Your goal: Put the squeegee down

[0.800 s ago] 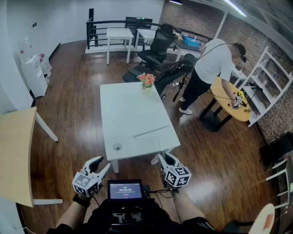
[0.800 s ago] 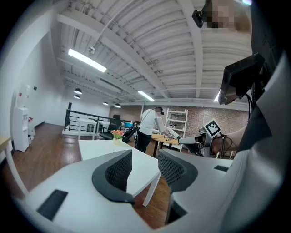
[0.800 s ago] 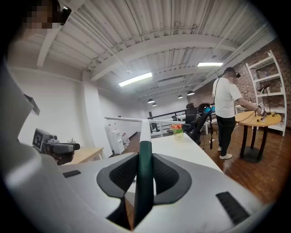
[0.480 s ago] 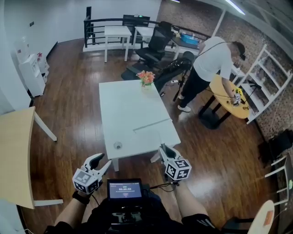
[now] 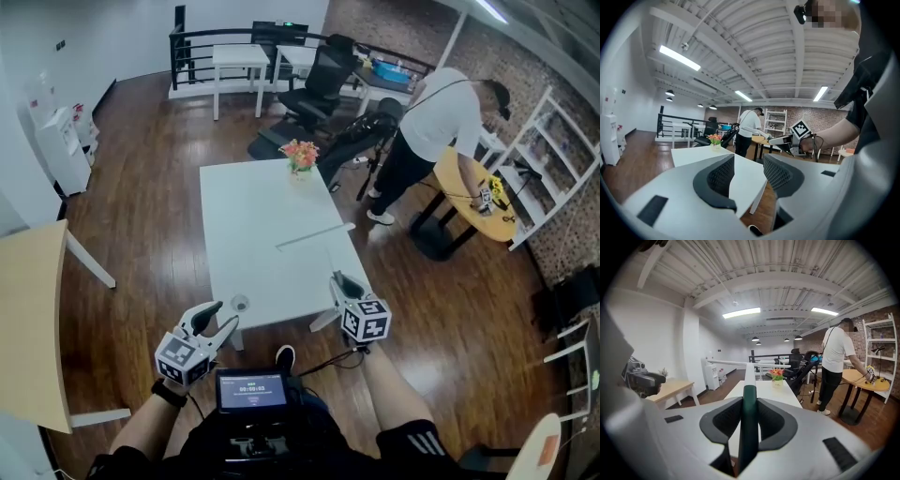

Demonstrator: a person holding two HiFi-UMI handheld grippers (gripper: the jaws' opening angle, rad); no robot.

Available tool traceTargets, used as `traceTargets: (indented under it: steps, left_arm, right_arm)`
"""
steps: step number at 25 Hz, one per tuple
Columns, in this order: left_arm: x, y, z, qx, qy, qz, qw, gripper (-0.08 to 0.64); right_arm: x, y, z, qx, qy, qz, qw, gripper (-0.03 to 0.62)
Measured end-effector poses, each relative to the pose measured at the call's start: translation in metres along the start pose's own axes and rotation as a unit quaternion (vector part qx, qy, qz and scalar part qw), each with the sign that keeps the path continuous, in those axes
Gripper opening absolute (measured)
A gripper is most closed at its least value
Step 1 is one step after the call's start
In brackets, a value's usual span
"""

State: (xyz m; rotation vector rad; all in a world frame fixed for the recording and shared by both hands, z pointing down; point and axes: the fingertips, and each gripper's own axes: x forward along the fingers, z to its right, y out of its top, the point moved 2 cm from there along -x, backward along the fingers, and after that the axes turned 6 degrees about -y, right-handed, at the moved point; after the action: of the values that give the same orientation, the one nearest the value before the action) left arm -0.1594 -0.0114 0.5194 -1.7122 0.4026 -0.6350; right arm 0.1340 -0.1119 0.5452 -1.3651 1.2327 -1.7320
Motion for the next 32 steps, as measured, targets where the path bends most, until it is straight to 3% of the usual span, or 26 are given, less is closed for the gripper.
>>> traceTargets:
  steps: [4, 12, 17, 24, 32]
  left_arm:
    - [0.037, 0.005, -0.019, 0.0, 0.005, -0.011, 0.9999, 0.202]
    - [0.117, 0.008, -0.079, -0.024, 0.03, -0.039, 0.9985, 0.218]
    - [0.18, 0.004, -0.106, -0.037, 0.029, -0.055, 0.9974, 0.218]
    - [0.257, 0.003, -0.148, -0.049, 0.035, -0.069, 0.9958, 0.218]
    - [0.292, -0.017, -0.164, -0.076, 0.042, -0.079, 0.9931, 0.218]
  right_arm:
    - [0.049, -0.005, 0.039, -0.008, -0.005, -0.022, 1.0, 0.118]
    - [0.173, -0.026, 0.113, 0.024, -0.015, -0.087, 0.996, 0.118]
    - [0.248, -0.062, 0.158, 0.022, -0.026, -0.144, 0.989, 0.12]
    - [0.328, -0.107, 0.186, -0.01, -0.01, -0.195, 0.981, 0.12]
    - [0.365, -0.151, 0.197, -0.023, -0.005, -0.232, 0.972, 0.118]
